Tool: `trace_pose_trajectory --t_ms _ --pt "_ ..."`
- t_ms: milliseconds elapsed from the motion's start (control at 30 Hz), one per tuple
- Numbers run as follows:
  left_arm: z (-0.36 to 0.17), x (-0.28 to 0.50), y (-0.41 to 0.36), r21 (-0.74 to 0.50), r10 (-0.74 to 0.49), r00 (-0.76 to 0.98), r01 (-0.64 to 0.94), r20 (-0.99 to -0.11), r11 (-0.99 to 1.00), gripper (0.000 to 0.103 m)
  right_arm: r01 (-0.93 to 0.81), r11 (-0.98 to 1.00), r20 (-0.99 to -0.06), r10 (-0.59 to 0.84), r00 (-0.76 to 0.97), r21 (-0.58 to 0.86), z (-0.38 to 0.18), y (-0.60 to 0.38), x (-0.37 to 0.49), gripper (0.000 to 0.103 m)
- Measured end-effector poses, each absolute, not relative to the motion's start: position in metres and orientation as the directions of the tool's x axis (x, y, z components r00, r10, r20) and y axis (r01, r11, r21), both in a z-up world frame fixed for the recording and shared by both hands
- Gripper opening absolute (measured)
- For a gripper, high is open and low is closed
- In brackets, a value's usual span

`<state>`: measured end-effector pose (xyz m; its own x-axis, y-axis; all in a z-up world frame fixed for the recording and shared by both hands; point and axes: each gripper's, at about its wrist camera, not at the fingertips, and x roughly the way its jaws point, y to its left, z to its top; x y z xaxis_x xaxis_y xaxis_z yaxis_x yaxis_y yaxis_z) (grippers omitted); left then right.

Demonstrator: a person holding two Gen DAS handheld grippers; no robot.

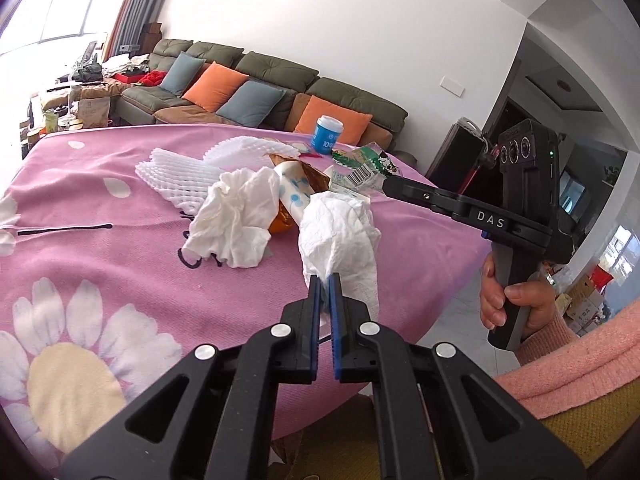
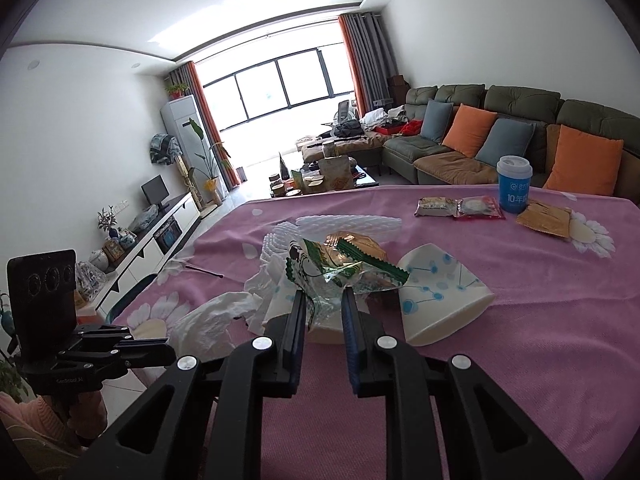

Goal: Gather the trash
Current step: 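Grasp the clear plastic wrapper with the right tool while the left tool grasps a white tissue, then carry wrapper and tissue over the teal bin and open both tools to drop them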

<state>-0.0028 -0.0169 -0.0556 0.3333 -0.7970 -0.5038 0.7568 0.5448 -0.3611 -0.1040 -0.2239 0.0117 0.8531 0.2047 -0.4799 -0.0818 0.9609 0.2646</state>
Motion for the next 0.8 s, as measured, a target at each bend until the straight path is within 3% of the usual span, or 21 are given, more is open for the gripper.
trace_pose_trajectory --t_ms 800 --pt "-0.031 -0.012 0.075 -0.341 -0.663 0.574 0.575 -0.481 0.744 0.005 -0.387 0.888 -0.452 0.459 0.765 0.248 0.021 -0.117 -0.053 0.016"
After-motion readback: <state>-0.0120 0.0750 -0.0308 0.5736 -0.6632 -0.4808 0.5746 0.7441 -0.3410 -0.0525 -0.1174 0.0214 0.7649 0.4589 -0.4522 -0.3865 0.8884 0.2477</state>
